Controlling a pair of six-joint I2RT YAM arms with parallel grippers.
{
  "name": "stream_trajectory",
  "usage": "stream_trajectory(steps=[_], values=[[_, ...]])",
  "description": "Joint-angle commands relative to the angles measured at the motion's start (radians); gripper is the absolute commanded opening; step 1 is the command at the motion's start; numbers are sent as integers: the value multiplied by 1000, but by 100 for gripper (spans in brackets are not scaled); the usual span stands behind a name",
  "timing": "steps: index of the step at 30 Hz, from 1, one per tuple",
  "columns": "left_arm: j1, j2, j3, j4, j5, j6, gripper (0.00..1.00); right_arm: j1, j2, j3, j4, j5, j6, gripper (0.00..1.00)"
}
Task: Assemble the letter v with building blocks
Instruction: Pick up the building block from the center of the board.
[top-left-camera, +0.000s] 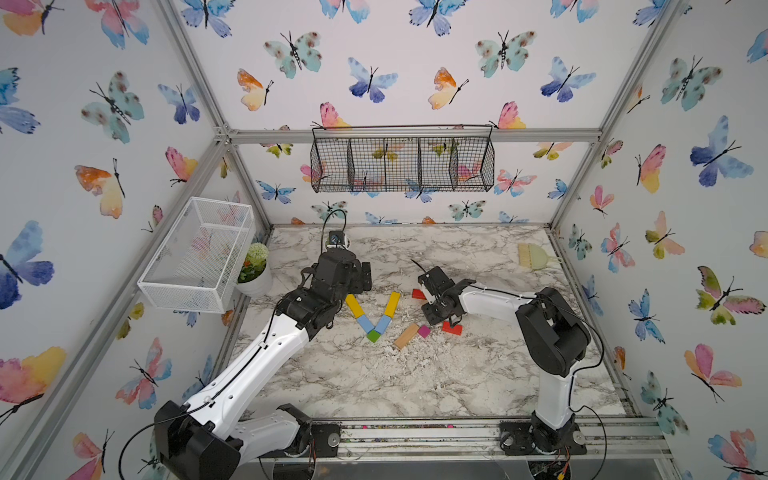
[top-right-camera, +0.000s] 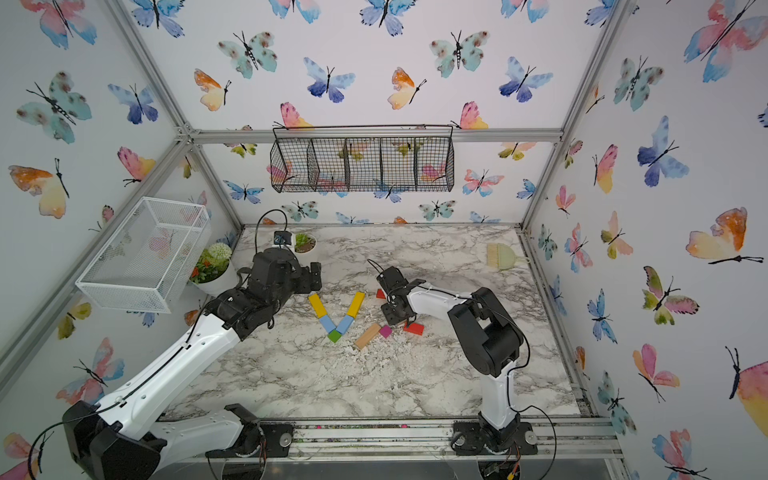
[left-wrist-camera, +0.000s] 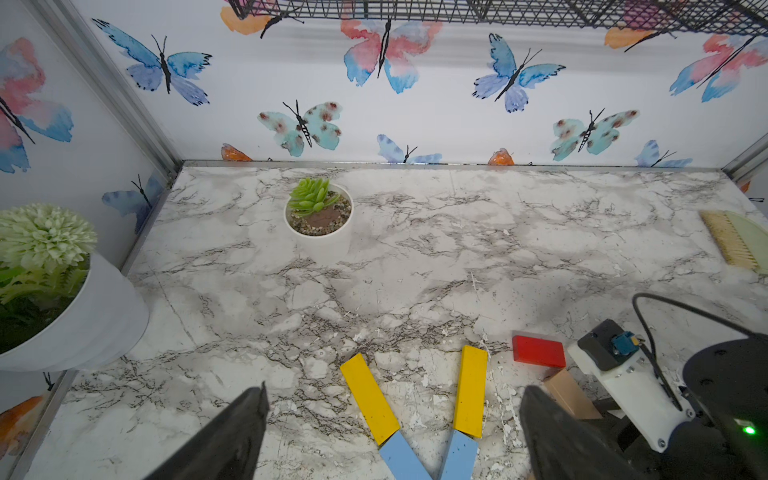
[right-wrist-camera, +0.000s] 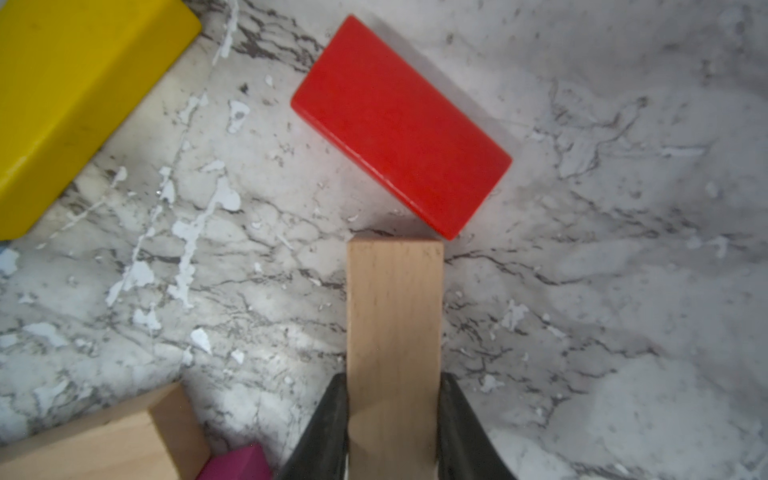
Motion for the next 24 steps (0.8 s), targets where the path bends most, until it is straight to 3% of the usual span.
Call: stream_trajectory(steps=[1, 7, 24], values=[[6, 2, -6, 18, 8, -3, 95, -3, -54, -14, -7, 11, -40, 28], [6, 1, -1, 15, 12, -2, 95, -3, -59, -5, -23, -2, -89, 26], [12, -11, -19, 25, 18, 1, 95, 52, -53, -69, -24, -36, -51, 24]])
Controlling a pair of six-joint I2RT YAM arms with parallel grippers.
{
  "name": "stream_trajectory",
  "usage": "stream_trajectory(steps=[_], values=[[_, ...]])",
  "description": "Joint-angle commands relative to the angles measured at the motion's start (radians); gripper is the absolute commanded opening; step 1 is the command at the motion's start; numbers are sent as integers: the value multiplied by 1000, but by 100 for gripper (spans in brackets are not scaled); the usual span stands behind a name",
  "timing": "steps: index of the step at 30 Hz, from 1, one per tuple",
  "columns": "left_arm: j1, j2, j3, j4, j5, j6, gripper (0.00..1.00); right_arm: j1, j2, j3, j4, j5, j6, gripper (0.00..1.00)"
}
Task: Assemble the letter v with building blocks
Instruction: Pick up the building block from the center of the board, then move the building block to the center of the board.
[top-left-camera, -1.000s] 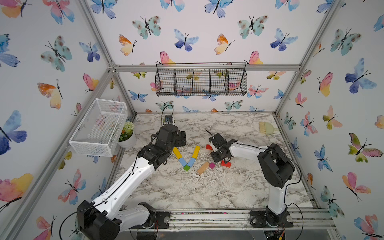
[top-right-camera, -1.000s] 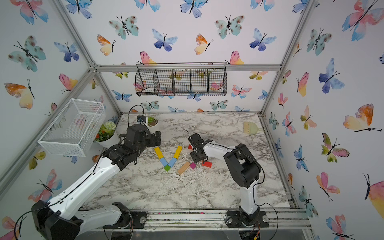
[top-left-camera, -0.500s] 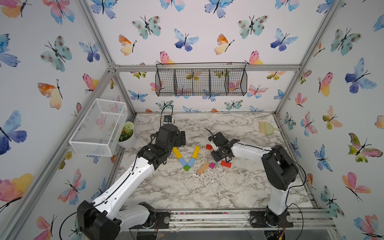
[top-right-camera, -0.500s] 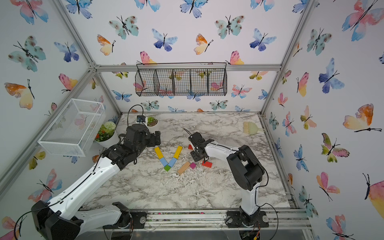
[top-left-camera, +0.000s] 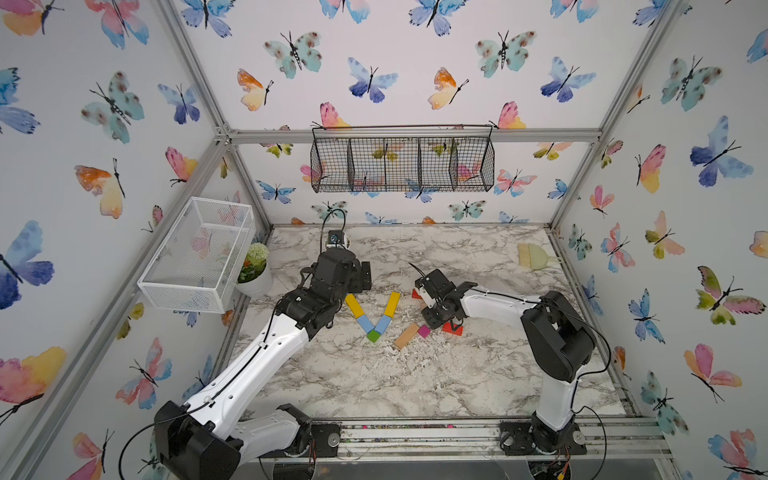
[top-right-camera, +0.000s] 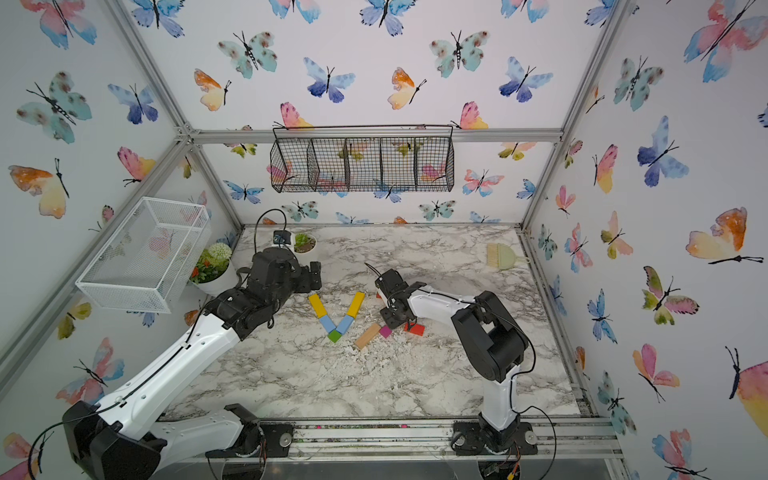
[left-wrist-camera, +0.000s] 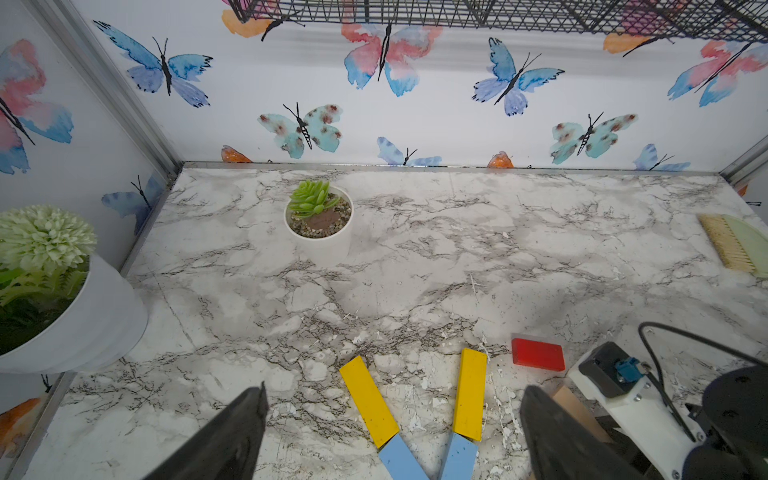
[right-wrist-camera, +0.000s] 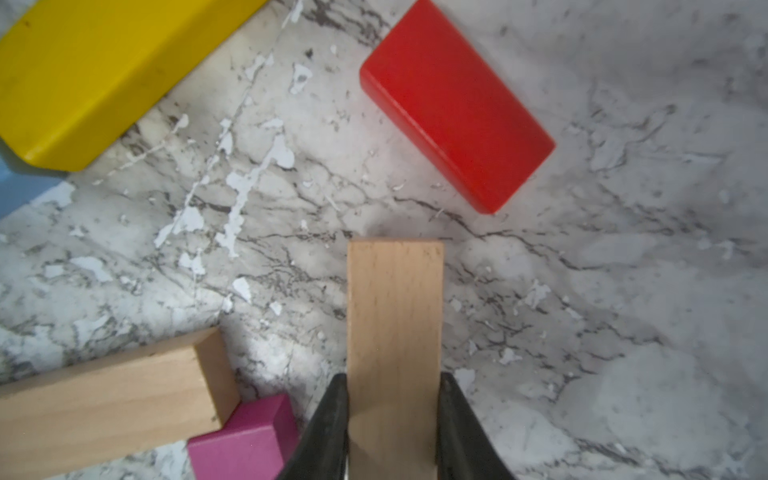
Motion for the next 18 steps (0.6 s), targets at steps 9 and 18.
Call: stream_trajectory(steps=[9, 18], values=[[8, -11, -17, 20, 22, 0, 95, 67, -34, -55, -15, -80, 37, 23], [7, -15, -14, 19, 27, -4, 96, 91, -34, -41, -33, -88, 31, 23]])
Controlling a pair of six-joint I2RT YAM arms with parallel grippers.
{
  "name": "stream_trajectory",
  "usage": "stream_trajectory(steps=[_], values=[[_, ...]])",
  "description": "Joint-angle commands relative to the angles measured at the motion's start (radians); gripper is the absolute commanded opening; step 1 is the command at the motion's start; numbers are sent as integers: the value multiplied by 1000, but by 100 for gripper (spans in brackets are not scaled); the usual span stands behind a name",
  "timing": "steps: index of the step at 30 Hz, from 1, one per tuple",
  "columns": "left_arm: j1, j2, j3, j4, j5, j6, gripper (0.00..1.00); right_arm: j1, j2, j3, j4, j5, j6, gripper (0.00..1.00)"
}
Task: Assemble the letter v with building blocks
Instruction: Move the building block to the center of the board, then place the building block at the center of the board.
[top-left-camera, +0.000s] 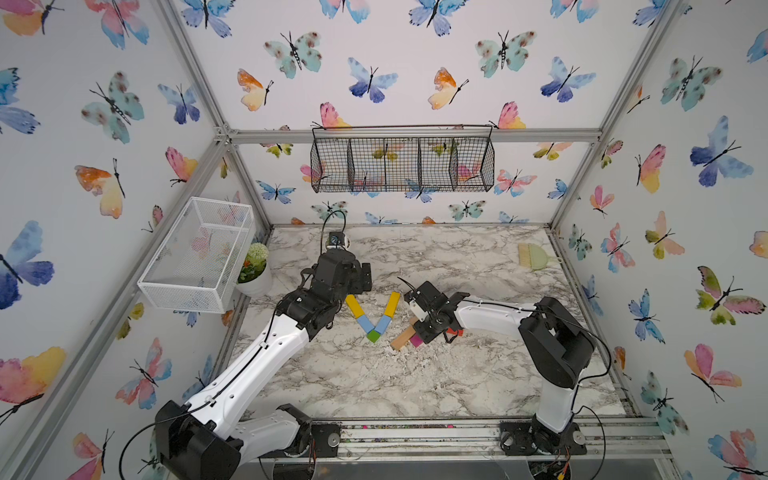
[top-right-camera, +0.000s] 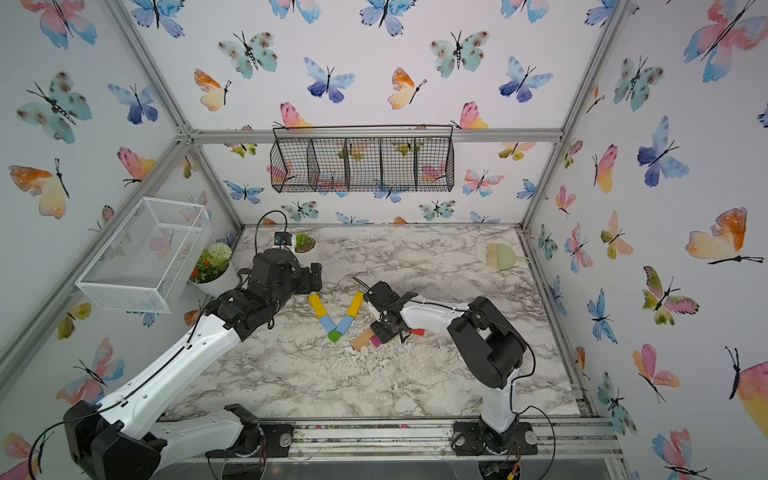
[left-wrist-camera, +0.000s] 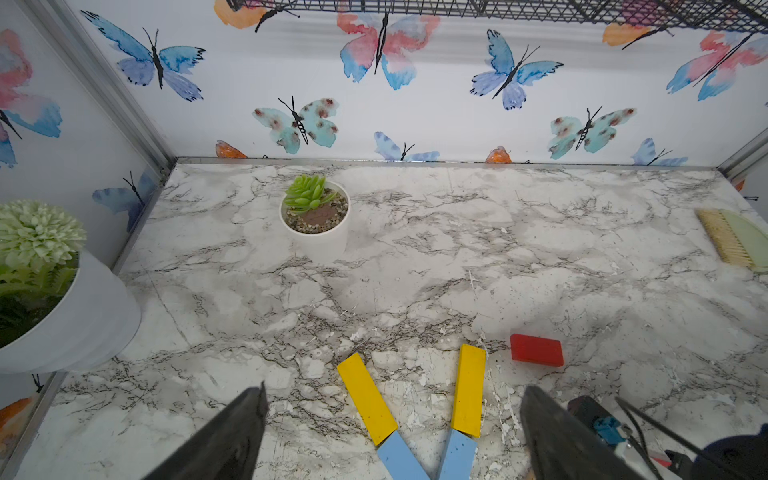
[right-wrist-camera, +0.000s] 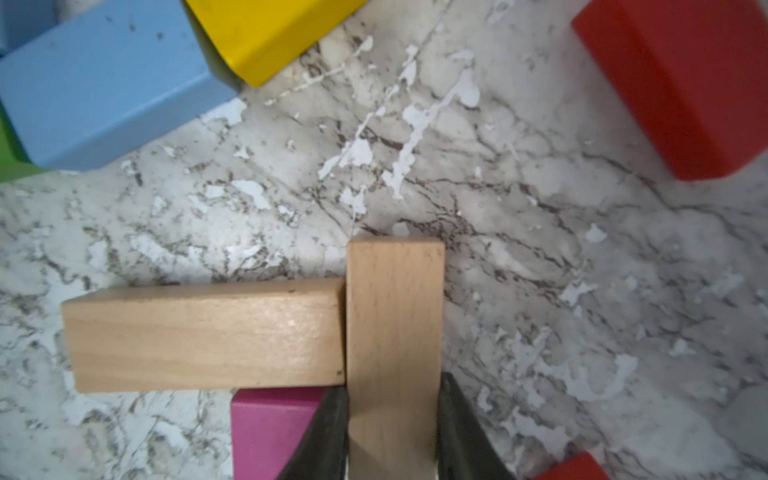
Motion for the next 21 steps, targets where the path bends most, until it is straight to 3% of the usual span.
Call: stream_trajectory(steps=[1, 6, 21], values=[[5, -14, -1, 12, 13, -4, 96, 3, -13, -1, -43, 5, 4, 23], [5, -15, -1, 12, 14, -4, 96, -11, 7, 34, -62, 72, -7, 23], [9, -14, 6, 11, 25, -4, 96, -77, 92, 133, -94, 100, -46, 23]])
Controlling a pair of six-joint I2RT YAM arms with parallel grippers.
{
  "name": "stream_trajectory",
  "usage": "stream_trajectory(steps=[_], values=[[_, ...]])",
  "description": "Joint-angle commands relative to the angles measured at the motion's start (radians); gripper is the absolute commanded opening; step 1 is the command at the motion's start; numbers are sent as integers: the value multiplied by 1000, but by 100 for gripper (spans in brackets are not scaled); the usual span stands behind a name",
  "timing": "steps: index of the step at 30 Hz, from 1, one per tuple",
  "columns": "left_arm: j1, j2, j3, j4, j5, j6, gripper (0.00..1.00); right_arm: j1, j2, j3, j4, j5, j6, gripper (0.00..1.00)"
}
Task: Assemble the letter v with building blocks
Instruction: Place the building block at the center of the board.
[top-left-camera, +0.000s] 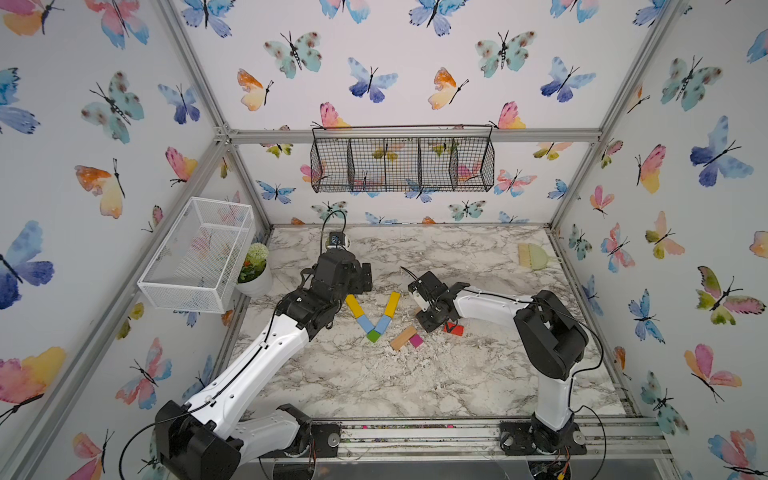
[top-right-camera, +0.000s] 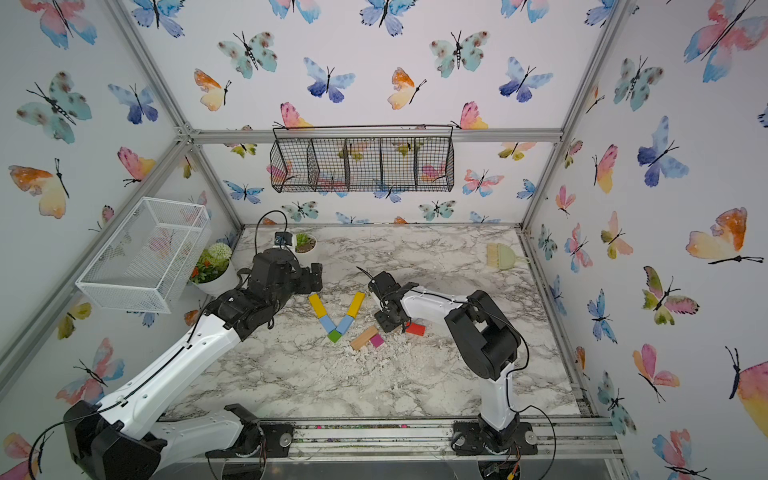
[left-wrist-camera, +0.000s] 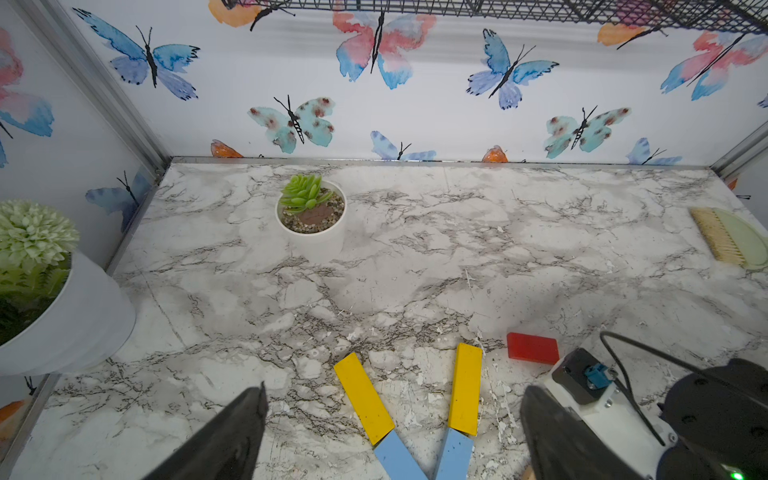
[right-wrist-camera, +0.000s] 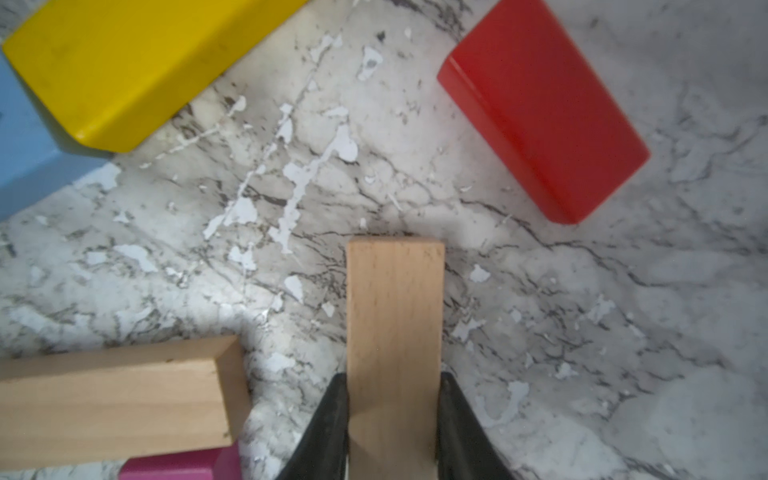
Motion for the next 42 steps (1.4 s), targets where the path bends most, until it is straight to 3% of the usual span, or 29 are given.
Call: stream_trajectory(steps=[1, 26, 42], values=[[7, -14, 6, 12, 16, -4, 96, -14, 28, 32, -38, 21, -8, 23], [12, -4, 4, 18, 20, -4, 96, -29, 93, 80, -44, -35, -8, 29], [15, 3, 4, 17, 23, -3, 96, -29, 46, 86, -61, -41, -5, 54]])
